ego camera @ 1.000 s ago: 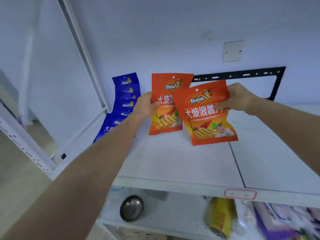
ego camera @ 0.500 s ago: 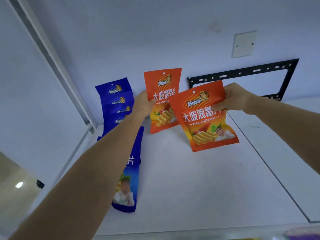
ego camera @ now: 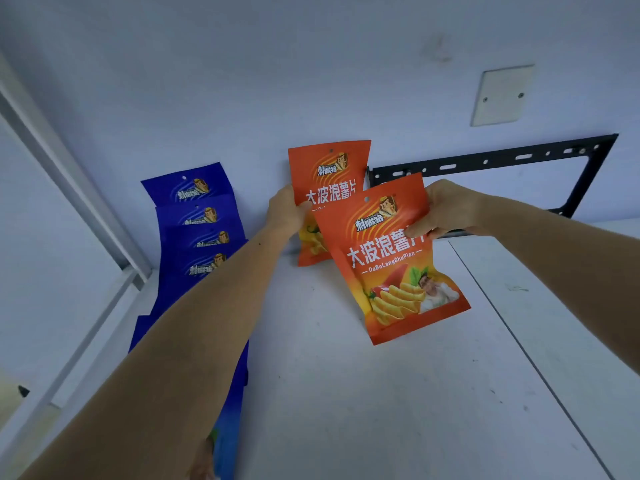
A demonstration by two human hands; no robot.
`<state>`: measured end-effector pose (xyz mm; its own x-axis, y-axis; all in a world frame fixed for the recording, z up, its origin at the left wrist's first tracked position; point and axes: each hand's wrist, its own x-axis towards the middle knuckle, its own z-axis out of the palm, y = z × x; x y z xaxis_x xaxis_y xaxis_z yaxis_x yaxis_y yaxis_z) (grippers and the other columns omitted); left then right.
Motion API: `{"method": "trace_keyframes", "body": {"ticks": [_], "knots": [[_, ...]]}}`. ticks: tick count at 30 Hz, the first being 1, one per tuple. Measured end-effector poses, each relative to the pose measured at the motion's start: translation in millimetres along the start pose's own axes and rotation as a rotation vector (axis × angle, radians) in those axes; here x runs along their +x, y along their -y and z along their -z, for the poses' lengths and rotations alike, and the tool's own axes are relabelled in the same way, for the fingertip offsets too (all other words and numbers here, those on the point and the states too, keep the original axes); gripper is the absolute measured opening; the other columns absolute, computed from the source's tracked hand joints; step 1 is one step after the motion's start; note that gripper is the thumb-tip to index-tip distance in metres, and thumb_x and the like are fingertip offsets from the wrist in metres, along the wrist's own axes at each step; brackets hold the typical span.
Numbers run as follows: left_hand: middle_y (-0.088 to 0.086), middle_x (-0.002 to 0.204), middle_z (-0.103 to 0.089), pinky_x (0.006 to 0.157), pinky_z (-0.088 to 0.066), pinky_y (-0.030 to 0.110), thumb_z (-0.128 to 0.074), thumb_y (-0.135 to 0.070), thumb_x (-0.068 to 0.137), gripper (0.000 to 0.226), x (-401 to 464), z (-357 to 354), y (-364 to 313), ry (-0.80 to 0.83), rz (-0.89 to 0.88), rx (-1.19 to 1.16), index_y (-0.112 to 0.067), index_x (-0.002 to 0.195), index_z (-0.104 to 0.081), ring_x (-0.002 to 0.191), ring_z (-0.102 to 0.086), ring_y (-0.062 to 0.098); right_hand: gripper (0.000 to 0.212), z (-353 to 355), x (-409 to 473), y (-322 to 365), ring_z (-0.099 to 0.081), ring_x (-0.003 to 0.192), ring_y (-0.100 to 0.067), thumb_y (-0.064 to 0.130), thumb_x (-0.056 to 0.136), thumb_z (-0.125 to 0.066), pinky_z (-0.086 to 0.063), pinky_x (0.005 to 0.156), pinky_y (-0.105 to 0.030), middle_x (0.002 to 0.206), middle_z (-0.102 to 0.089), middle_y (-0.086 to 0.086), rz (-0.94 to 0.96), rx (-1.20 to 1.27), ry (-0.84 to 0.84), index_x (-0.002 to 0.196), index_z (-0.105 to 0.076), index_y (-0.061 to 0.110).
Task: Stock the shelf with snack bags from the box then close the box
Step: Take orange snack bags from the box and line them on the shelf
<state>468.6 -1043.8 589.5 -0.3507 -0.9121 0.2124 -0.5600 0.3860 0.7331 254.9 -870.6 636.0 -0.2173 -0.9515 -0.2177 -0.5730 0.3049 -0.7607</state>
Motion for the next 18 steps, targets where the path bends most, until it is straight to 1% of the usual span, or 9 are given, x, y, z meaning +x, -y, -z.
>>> {"method": "trace_keyframes", "body": {"ticks": [3, 7, 9, 12, 15, 17, 18], "knots": [[0.01, 0.129, -0.062, 0.095, -0.045, 0.035, -0.061, -0.021, 0.092, 0.039, 9, -11, 5, -0.001, 0.015, 0.004, -0.009, 0.129, -0.055, 0.116, -0.059, 0.027, 0.036, 0, 10, -1, -0.068, 0.084, -0.015, 0.005, 0.077, -0.077, -0.056, 0.064, -0.024, 0.096, -0.07, 0.001, -0.015, 0.011, 0.016, 0.108, -0.061, 0.013], [0.011, 0.127, -0.062, 0.094, -0.044, 0.036, -0.065, -0.028, 0.09, 0.042, 13, -18, 9, -0.05, 0.042, 0.03, -0.008, 0.126, -0.055, 0.116, -0.058, 0.03, 0.038, -3, 21, -5, -0.067, 0.09, -0.02, 0.008, 0.078, -0.077, -0.056, 0.068, -0.027, 0.103, -0.069, -0.003, -0.045, 0.01, -0.007, 0.112, -0.06, 0.012], [0.012, 0.129, -0.06, 0.095, -0.044, 0.037, -0.066, -0.031, 0.089, 0.048, 14, -18, 13, -0.06, 0.066, 0.022, -0.008, 0.128, -0.052, 0.118, -0.057, 0.03, 0.04, -5, 25, -6, -0.067, 0.092, -0.022, 0.008, 0.078, -0.077, -0.057, 0.07, -0.028, 0.105, -0.068, -0.005, -0.059, 0.02, -0.022, 0.113, -0.059, 0.012], [0.012, 0.13, -0.057, 0.094, -0.046, 0.037, -0.069, -0.029, 0.088, 0.053, 14, -16, 19, -0.062, 0.121, -0.018, -0.008, 0.13, -0.044, 0.118, -0.056, 0.03, 0.045, -9, 29, -7, -0.066, 0.099, -0.027, 0.006, 0.079, -0.076, -0.057, 0.073, -0.031, 0.111, -0.067, -0.008, -0.081, 0.051, -0.061, 0.119, -0.057, 0.009], [0.013, 0.126, -0.057, 0.09, -0.048, 0.037, -0.068, -0.025, 0.089, 0.051, 14, -12, 23, -0.058, 0.146, -0.04, -0.006, 0.127, -0.04, 0.114, -0.058, 0.029, 0.046, -13, 33, -6, -0.066, 0.099, -0.028, 0.004, 0.08, -0.075, -0.056, 0.068, -0.029, 0.114, -0.067, -0.01, -0.087, 0.079, -0.1, 0.122, -0.056, 0.007], [0.012, 0.126, -0.057, 0.09, -0.048, 0.037, -0.066, -0.024, 0.09, 0.05, 13, -9, 24, -0.027, 0.16, -0.03, -0.006, 0.128, -0.039, 0.114, -0.058, 0.029, 0.045, -15, 36, -5, -0.066, 0.099, -0.028, 0.004, 0.08, -0.074, -0.054, 0.064, -0.027, 0.114, -0.066, -0.011, -0.088, 0.084, -0.11, 0.121, -0.056, 0.006], [0.012, 0.126, -0.056, 0.089, -0.048, 0.035, -0.065, -0.024, 0.091, 0.049, 11, -8, 24, -0.006, 0.166, -0.021, -0.006, 0.129, -0.038, 0.113, -0.058, 0.028, 0.045, -16, 37, -5, -0.066, 0.099, -0.028, 0.005, 0.08, -0.074, -0.054, 0.065, -0.027, 0.115, -0.066, -0.011, -0.089, 0.082, -0.115, 0.122, -0.056, 0.006]]}}
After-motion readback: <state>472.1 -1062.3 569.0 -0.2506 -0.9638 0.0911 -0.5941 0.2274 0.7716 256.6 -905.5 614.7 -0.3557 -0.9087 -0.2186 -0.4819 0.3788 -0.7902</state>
